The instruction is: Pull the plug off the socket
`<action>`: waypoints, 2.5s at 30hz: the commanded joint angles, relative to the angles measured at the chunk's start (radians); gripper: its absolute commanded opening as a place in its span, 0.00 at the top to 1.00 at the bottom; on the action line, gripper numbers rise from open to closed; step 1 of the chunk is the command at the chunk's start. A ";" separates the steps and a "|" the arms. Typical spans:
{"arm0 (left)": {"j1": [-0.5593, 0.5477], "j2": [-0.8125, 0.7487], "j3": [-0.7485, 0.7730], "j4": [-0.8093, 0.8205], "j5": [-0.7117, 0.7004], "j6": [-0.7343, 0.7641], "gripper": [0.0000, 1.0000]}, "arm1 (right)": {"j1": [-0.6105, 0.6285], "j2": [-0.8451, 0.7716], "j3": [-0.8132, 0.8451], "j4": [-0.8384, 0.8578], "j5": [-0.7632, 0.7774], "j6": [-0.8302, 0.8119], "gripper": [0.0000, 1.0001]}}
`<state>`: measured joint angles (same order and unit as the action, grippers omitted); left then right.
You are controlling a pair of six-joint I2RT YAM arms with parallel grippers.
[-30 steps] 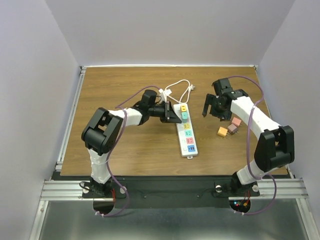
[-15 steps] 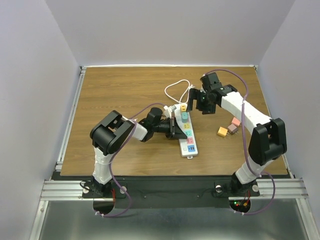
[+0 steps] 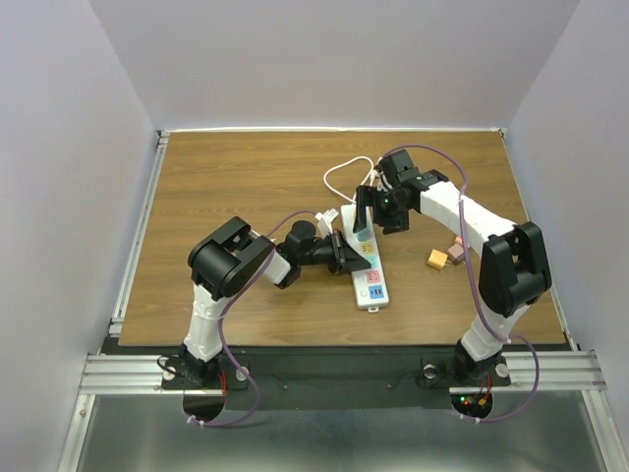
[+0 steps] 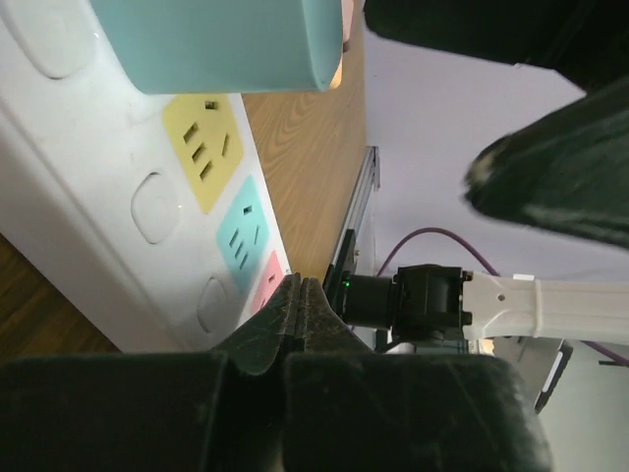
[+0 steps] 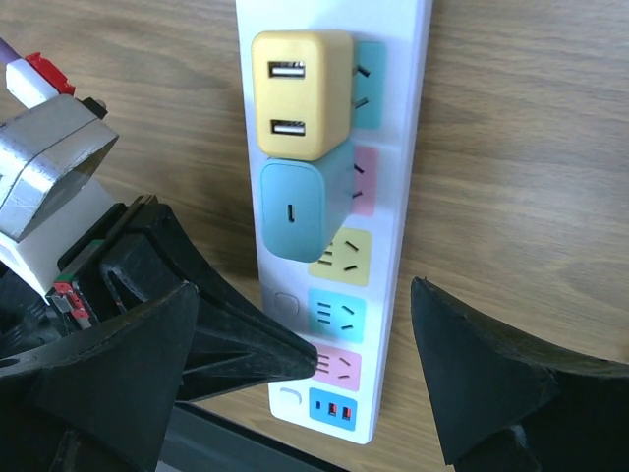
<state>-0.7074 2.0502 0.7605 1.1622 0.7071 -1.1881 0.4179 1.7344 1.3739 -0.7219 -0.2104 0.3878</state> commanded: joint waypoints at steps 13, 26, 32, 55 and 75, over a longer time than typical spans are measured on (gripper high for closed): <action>-0.017 0.039 -0.001 -0.183 -0.115 0.028 1.00 | 0.058 0.083 0.065 0.039 0.063 -0.020 0.14; -0.021 0.053 0.011 -0.246 -0.129 0.045 1.00 | 0.090 0.146 0.103 0.038 0.163 -0.010 0.62; -0.020 0.057 0.016 -0.272 -0.135 0.050 1.00 | 0.090 0.114 0.085 0.038 0.181 -0.020 0.99; -0.020 0.080 0.045 -0.308 -0.149 0.056 1.00 | 0.093 -0.075 0.110 -0.007 0.154 -0.027 1.00; -0.020 0.100 0.051 -0.308 -0.153 0.051 1.00 | 0.117 -0.116 -0.071 0.124 0.257 0.066 1.00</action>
<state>-0.7361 2.0876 0.8452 1.0550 0.6495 -1.2022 0.5125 1.7073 1.3067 -0.6880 0.0086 0.4015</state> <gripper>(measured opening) 0.017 0.388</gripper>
